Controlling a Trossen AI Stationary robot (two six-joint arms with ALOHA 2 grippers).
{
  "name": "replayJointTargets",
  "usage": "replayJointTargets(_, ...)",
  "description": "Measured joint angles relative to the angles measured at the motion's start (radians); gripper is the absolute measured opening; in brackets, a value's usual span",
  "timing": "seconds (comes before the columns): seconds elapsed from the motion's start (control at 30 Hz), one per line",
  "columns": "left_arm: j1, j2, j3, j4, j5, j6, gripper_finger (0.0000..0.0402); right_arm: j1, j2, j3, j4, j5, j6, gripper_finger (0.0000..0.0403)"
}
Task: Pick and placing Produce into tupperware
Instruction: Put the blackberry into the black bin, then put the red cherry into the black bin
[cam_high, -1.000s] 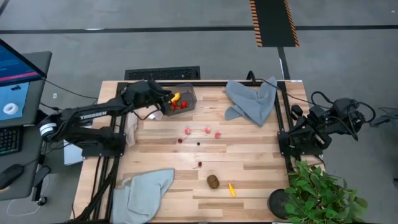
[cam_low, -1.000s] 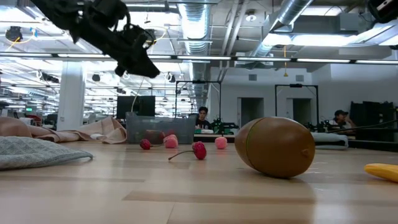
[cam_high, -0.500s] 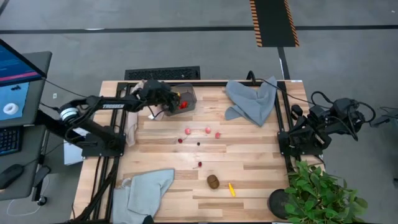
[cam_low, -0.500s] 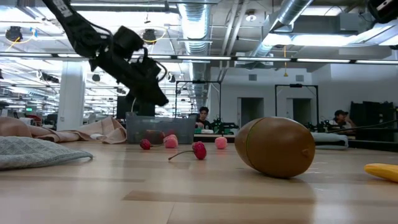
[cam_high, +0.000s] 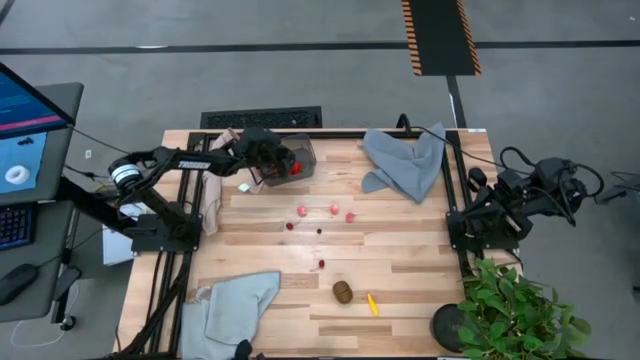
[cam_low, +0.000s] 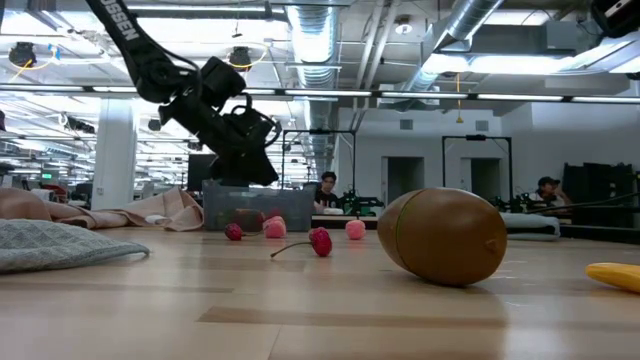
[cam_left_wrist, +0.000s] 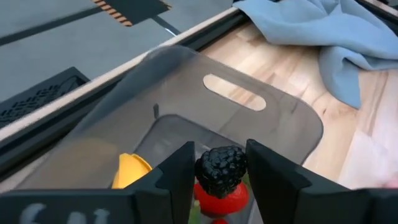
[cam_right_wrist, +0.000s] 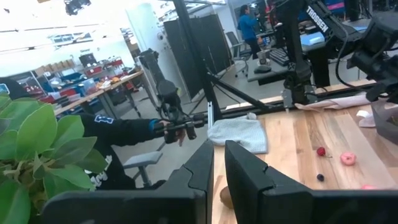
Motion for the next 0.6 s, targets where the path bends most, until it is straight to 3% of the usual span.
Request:
replayJointTargets(0.3,0.000,0.000,0.006,-0.016,0.000,0.014,0.0207,0.000,0.000,0.000,-0.002,0.017,0.000,0.0064)
replayJointTargets(0.6,-0.042,-0.045,0.006,-0.014,0.126,0.011,0.0216,0.000,0.000,0.000,-0.003,0.017,0.000,0.0064)
